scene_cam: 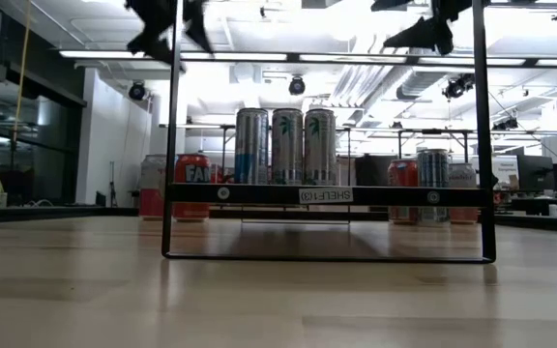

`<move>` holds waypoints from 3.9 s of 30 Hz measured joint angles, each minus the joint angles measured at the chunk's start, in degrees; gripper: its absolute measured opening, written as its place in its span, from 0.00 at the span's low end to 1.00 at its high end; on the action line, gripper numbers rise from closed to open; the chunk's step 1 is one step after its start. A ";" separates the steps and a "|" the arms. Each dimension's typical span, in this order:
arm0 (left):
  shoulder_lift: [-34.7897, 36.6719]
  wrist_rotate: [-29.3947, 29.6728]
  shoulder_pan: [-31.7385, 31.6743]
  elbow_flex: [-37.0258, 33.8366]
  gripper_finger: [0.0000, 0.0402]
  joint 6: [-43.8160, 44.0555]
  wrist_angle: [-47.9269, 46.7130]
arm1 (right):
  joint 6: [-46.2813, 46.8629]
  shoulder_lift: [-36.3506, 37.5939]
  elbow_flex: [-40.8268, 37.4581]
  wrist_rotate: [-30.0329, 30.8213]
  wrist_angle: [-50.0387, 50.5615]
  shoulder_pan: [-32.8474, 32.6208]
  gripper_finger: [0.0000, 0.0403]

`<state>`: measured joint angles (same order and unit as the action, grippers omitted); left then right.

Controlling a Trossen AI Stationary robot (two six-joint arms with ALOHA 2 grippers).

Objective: Place canned beverage on shelf
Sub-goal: Put the top left blue soda can on the shelf aligned with the other blue soda can

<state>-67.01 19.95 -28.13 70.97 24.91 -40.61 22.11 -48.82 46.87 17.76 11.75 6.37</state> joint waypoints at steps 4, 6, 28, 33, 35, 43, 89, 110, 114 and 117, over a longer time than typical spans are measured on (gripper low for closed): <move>-9.75 -0.20 -12.55 4.30 0.81 -3.50 -7.07 | 0.35 -2.02 0.00 0.00 0.00 0.00 0.84; -14.04 -2.01 -17.59 4.36 0.81 -2.08 -7.12 | 0.38 -2.82 0.00 0.00 0.02 0.00 0.84; -29.03 -9.84 -26.63 2.59 0.81 2.00 -8.06 | 2.31 -6.31 0.09 0.02 0.02 0.00 0.84; -29.12 -9.78 -26.61 1.09 0.81 3.36 -6.95 | 2.31 -6.31 0.09 0.03 0.02 0.00 0.84; -29.15 -9.78 -26.61 0.59 0.81 3.36 -6.78 | 2.34 -6.31 0.09 0.04 0.02 0.00 0.84; -29.04 -8.81 -25.64 -0.23 0.58 3.40 -5.09 | 2.47 -6.31 0.09 0.04 0.02 -0.01 0.84; -35.78 -12.98 26.68 46.50 0.46 -47.65 -28.98 | -2.91 -6.26 3.97 4.18 2.04 2.67 0.84; -51.64 -22.14 22.21 46.40 0.50 -52.18 -26.90 | -3.59 -6.27 8.33 4.74 11.73 2.64 0.84; -51.66 -25.41 20.88 45.11 0.50 -50.28 -22.15 | -3.59 -6.27 8.33 4.76 11.65 2.64 0.84; -51.66 -25.37 20.15 45.10 0.50 -50.11 -21.46 | -3.59 -6.27 8.33 4.76 11.60 2.64 0.84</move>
<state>-118.67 -5.42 -7.98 116.07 -25.20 -62.07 18.52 -55.09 55.20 22.52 23.35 9.02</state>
